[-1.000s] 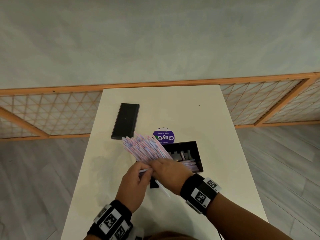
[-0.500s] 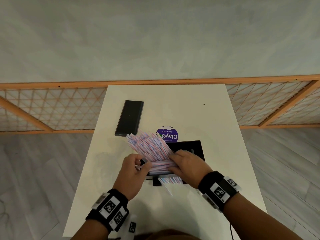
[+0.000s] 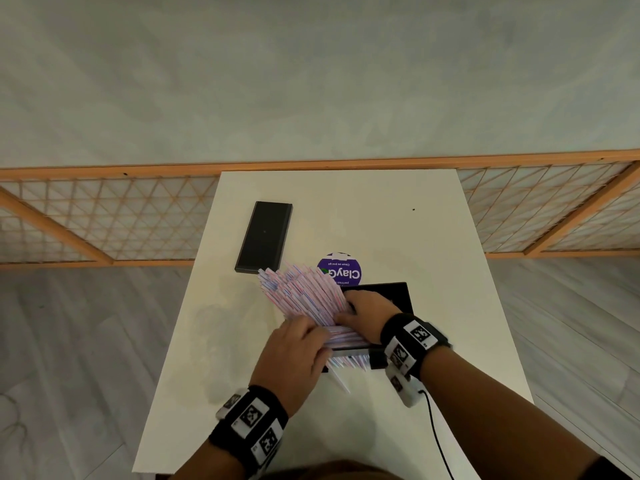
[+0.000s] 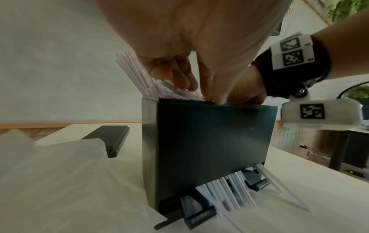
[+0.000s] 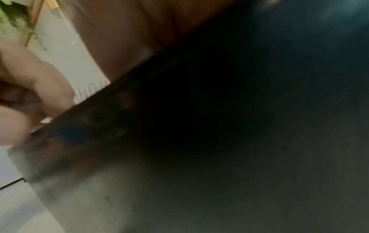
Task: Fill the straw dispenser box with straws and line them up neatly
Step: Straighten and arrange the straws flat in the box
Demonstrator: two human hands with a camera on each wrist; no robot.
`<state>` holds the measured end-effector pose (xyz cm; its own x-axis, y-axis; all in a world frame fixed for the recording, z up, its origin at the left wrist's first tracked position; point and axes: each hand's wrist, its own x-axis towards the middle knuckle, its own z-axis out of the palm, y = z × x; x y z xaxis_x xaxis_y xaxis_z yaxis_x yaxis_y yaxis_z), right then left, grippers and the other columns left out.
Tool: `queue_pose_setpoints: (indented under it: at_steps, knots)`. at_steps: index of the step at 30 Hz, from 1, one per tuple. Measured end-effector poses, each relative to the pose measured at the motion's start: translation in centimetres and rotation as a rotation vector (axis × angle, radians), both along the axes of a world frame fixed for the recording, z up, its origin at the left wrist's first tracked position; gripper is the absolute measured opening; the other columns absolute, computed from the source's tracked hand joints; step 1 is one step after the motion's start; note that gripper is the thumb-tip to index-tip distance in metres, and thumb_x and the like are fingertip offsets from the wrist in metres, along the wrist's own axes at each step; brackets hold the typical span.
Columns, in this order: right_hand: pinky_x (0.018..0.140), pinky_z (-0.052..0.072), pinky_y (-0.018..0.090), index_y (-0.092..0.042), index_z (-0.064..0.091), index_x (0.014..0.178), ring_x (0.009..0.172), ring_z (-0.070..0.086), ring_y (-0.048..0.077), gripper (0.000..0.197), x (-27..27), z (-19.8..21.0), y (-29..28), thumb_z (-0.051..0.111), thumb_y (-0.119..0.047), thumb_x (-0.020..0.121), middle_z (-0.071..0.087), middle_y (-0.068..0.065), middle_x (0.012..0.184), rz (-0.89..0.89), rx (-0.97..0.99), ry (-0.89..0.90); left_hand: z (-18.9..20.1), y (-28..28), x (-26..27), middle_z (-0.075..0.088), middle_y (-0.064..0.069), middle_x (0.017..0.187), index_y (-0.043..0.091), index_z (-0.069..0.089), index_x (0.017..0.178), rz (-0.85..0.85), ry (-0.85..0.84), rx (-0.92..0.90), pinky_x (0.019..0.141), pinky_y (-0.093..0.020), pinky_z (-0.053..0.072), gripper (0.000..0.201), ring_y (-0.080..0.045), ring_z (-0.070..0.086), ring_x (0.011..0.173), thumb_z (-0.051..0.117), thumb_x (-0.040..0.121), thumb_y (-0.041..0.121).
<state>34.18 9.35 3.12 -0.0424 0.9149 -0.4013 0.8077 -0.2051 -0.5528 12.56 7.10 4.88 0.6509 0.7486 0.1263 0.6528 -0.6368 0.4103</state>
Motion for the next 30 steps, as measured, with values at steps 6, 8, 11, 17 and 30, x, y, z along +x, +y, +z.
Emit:
queue_pose_setpoints:
  at_steps: [6, 8, 11, 17, 30]
  knots:
    - [0.075, 0.046, 0.036, -0.018, 0.056, 0.093, 0.084, 0.059, 0.023, 0.018, 1.6, 1.7, -0.4, 0.057, -0.035, 0.099, 0.065, 0.0, 0.09, -0.025, 0.14, 0.006, -0.2, 0.7, 0.4, 0.061, 0.008, 0.099, 0.026, 0.072, 0.099, 0.01, -0.004, -0.134, 0.082, -0.031, 0.052, 0.033, -0.012, 0.055, 0.089, 0.043, 0.102, 0.039]
    - [0.069, 0.039, 0.032, -0.017, 0.057, 0.096, 0.079, 0.056, 0.02, 0.017, 2.2, 3.0, -0.8, 0.056, -0.033, 0.101, 0.063, -0.002, 0.086, -0.063, 0.204, 0.037, 0.1, 1.0, 0.5, 0.06, 0.009, 0.096, 0.025, 0.071, 0.097, 0.034, -0.033, -0.205, 0.082, -0.03, 0.051, 0.033, -0.009, 0.054, 0.088, 0.043, 0.103, 0.041]
    - [0.065, 0.036, 0.031, -0.019, 0.061, 0.105, 0.074, 0.054, 0.016, 0.016, 2.8, 5.9, -1.2, 0.056, -0.033, 0.102, 0.061, -0.006, 0.081, -0.094, 0.331, 0.072, 0.3, 1.5, 0.3, 0.055, 0.014, 0.092, 0.026, 0.068, 0.092, 0.09, -0.108, -0.275, 0.079, -0.029, 0.05, 0.02, -0.005, 0.053, 0.084, 0.054, 0.1, 0.038]
    - [0.07, 0.046, 0.041, -0.016, 0.055, 0.111, 0.079, 0.059, 0.024, 0.022, 2.5, 11.6, -1.3, 0.047, -0.036, 0.106, 0.064, 0.003, 0.091, 0.002, 0.451, 0.072, 0.2, 2.0, 0.1, 0.058, 0.014, 0.099, 0.026, 0.068, 0.102, 0.168, -0.186, -0.376, 0.086, -0.032, 0.054, 0.008, -0.004, 0.059, 0.093, 0.063, 0.097, 0.032]
    - [0.078, 0.05, 0.044, -0.016, 0.045, 0.12, 0.098, 0.06, 0.032, 0.024, -3.0, 7.1, -1.9, 0.047, -0.011, 0.097, 0.058, 0.008, 0.115, 0.384, 0.224, -0.281, 0.8, 1.8, -1.4, 0.072, 0.007, 0.1, 0.024, 0.068, 0.11, 0.506, -0.308, -0.455, 0.073, -0.017, 0.049, 0.015, -0.004, 0.067, 0.087, 0.062, 0.098, 0.017]
